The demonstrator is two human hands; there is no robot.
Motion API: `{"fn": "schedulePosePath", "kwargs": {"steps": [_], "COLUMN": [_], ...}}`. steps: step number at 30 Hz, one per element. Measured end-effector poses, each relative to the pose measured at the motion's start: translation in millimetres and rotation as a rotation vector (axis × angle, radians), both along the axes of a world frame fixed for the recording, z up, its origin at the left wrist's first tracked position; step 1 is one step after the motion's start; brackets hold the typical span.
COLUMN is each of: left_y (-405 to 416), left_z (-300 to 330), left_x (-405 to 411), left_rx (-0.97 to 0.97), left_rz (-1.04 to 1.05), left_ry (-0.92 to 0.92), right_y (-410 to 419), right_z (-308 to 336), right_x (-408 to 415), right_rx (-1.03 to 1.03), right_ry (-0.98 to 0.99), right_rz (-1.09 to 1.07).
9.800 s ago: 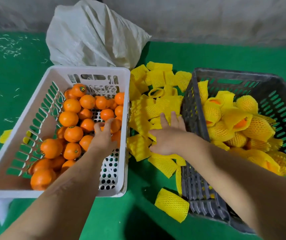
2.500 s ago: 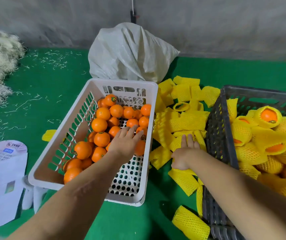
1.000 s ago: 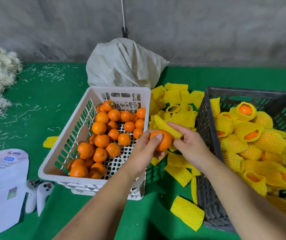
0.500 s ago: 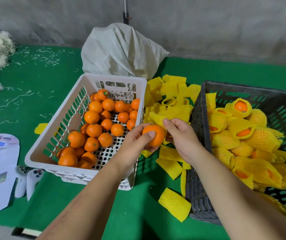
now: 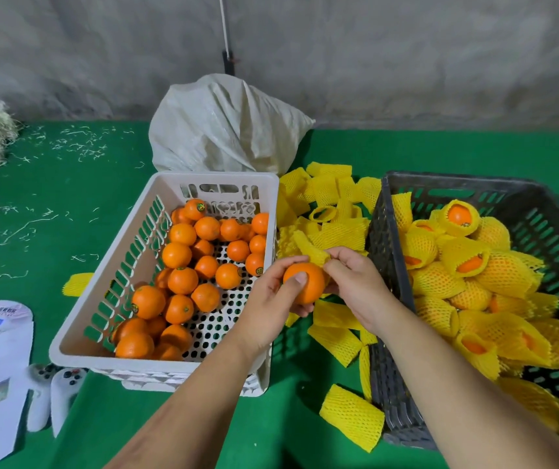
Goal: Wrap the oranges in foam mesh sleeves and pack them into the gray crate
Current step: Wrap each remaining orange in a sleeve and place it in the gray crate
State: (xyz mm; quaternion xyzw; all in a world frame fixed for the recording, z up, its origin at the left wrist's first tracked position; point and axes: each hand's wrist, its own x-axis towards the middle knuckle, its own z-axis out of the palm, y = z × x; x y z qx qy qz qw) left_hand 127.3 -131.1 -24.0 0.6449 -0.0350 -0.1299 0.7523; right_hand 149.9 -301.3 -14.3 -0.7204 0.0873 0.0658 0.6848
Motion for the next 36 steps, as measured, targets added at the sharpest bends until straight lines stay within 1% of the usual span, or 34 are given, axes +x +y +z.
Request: {"fn": "schedulePosePath", "kwargs": {"steps": [4,6,7,8,9,11,13,15,17,20,22,25,29,32,36], "left_y": [-3,-1,1,1,2,2,1,0,-1,0,3,6,8,7,7], "left_z": [3,4,4,5,5,7,9,10,9,6,4,2,1,0,3], "left_x": [0,-2,-3,-4,-4,-6,-8,-9,-7,-6,-5,-2,1,2,4], "left_rx": [-0.009,-0.006,-0.013,-0.024,-0.035,-0.062,-0.102,-0.107,-0.112,-0.121,-0.098,-0.081,-0.066,-0.048,-0.012], "left_rz": [0.038,0.019,-0.007,-0.033,-0.048,-0.033,0.003,0.022,0.03,0.0,-0.056,-0.145,-0.23,-0.271,-0.274], "left_ry": [0.01,0.005,0.009,0.018,0.029,0.049,0.06,0.048,0.037,0.055,0.058,0.074,0.071,0.067,0.121], "right_y": [-3,-3,-2,-2,-1,-1,-3,-5,-6,-7,-5,0,-2,-3,-5], "right_z": [2,1,0,0,0,3,4,5,4,-2,-4,-6,-4,0,-1], "right_x": [5,5,4,4,2,2,5,5,4,2,0,-2,-1,-3,-8], "right_rx": [-0.055,-0.169,-0.221,-0.231,-0.195,-0.085,-0.016,-0.036,-0.196,-0.554,-0.667,-0.749,-0.732,-0.769,-0.788], "right_ry": [0.002,0.003,-0.024,-0.063,-0.075,-0.031,-0.009,0.0,-0.02,-0.103,-0.132,-0.134,-0.143,-0.125,-0.267], "right_rz": [-0.168,-0.224,-0.211,-0.157,-0.081,0.019,0.023,0.009,-0.011,-0.066,-0.074,-0.03,-0.076,-0.067,0.064]}}
